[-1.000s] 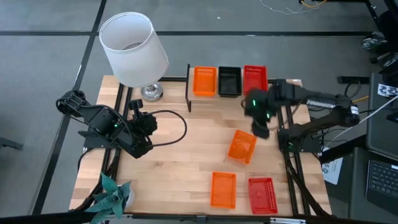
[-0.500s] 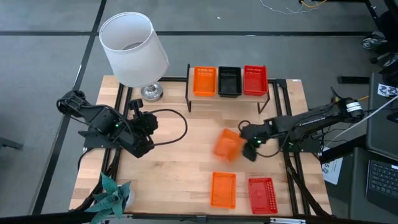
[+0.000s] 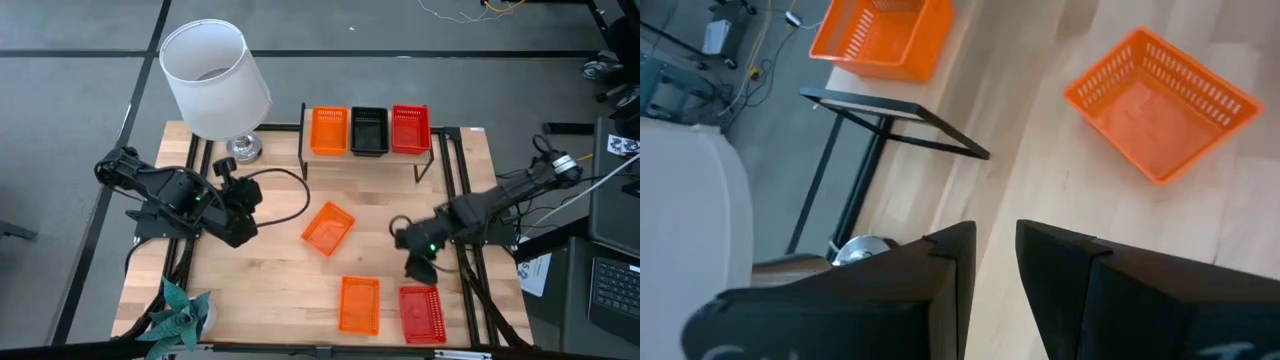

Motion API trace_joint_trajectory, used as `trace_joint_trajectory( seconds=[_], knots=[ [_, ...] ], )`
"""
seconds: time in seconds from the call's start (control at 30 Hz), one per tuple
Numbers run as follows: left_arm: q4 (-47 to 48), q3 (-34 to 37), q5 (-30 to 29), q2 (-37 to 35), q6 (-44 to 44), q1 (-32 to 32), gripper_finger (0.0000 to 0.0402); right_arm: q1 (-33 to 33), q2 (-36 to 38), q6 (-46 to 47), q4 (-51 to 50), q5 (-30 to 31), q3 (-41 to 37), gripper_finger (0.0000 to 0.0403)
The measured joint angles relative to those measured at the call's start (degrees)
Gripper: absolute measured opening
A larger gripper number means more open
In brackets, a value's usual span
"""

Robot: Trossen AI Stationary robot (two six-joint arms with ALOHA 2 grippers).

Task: Stack baskets on shelf by color
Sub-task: Stack the red bin on the red bin on the shelf

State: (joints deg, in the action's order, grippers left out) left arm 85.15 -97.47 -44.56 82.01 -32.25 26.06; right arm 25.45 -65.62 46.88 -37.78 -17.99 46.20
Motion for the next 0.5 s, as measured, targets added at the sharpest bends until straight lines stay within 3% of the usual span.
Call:
trace_joint_trajectory(
  seconds=[0.13, 0.27, 0.5],
  knots=[
    [-0.4, 0.0, -0.1, 0.8, 2.7, -0.3, 0.0069, 9.1, -0.2, 10.1, 0.1, 5.7, -1.8, 0.0119],
    [-0.5, 0.0, -0.4, 1.8, 3.3, -1.0, 0.0069, 16.0, -2.6, 16.8, 0.1, 6.4, -2.8, 0.0119],
    [-0.7, 0.1, -0.5, 3.3, 4.1, -1.5, 0.0069, 20.4, -8.6, 17.1, -0.8, 12.0, -2.8, 0.0119]
  ],
)
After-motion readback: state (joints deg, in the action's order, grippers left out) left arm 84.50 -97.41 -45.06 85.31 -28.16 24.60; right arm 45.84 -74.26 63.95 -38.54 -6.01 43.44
